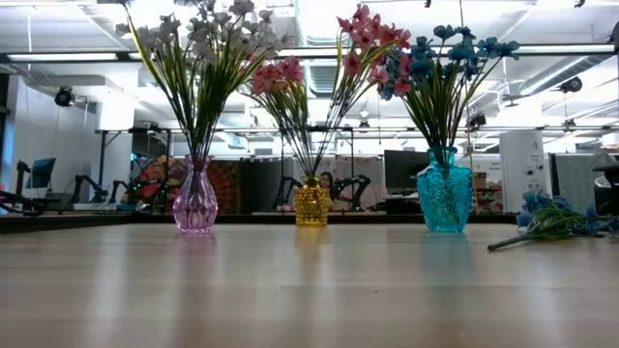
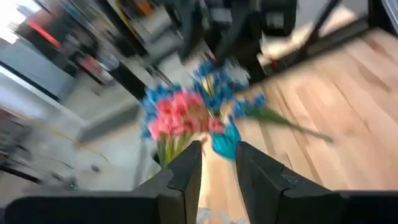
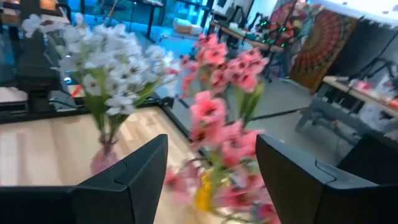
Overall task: Sort flowers into vase by color
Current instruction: Put the pink flowers into the yellow vase
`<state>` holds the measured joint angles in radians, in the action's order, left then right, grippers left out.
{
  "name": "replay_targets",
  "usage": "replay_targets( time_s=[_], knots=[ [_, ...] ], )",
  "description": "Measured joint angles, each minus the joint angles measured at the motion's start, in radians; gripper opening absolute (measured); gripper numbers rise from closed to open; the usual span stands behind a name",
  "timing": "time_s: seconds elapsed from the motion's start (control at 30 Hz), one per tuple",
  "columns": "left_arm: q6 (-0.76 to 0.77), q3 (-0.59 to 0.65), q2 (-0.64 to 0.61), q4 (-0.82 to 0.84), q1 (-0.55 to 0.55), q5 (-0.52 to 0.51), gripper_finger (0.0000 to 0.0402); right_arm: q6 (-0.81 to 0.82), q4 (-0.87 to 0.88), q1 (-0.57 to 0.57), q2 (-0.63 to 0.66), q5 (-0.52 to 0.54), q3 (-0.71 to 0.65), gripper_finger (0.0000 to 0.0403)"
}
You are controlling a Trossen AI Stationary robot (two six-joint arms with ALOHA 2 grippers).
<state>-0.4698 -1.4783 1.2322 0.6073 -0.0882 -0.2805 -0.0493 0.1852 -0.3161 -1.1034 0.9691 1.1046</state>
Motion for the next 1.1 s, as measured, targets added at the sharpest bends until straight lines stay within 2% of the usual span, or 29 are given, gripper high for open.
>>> replay_targets(
  time_s=[0.13,0.23,0.3,0.43,0.6,0.73,0.93,1.1],
  knots=[
    [-0.022,-0.189,0.143,0.225,0.148,0.238,0.0078,-0.046,-0.001,0.0,0.04,-0.001,-0.001,0.0236],
    [-0.037,-0.265,0.229,0.261,0.2,0.312,0.0078,-0.067,-0.001,0.0,0.058,-0.001,-0.002,0.0237],
    [-0.043,-0.302,0.281,0.26,0.217,0.304,0.0078,-0.067,0.0,0.0,0.068,-0.001,-0.002,0.0237],
    [-0.045,-0.365,0.357,0.277,0.243,0.221,0.0081,-0.076,0.002,0.0,0.077,-0.001,-0.002,0.0237],
    [-0.057,-0.429,0.387,0.285,0.264,0.137,0.0111,-0.092,0.027,0.0,0.08,-0.001,-0.002,0.0237],
    [-0.065,-0.46,0.413,0.281,0.284,0.135,0.0154,-0.109,0.043,0.0,0.082,-0.001,-0.002,0.0237],
    [-0.034,-0.433,0.489,0.284,0.301,0.13,0.0247,-0.141,0.045,0.0,0.082,-0.001,-0.002,0.0237],
    [0.004,-0.439,0.554,0.276,0.314,0.053,0.0299,-0.153,0.046,0.0,0.083,0.0,-0.002,0.0237]
  ],
)
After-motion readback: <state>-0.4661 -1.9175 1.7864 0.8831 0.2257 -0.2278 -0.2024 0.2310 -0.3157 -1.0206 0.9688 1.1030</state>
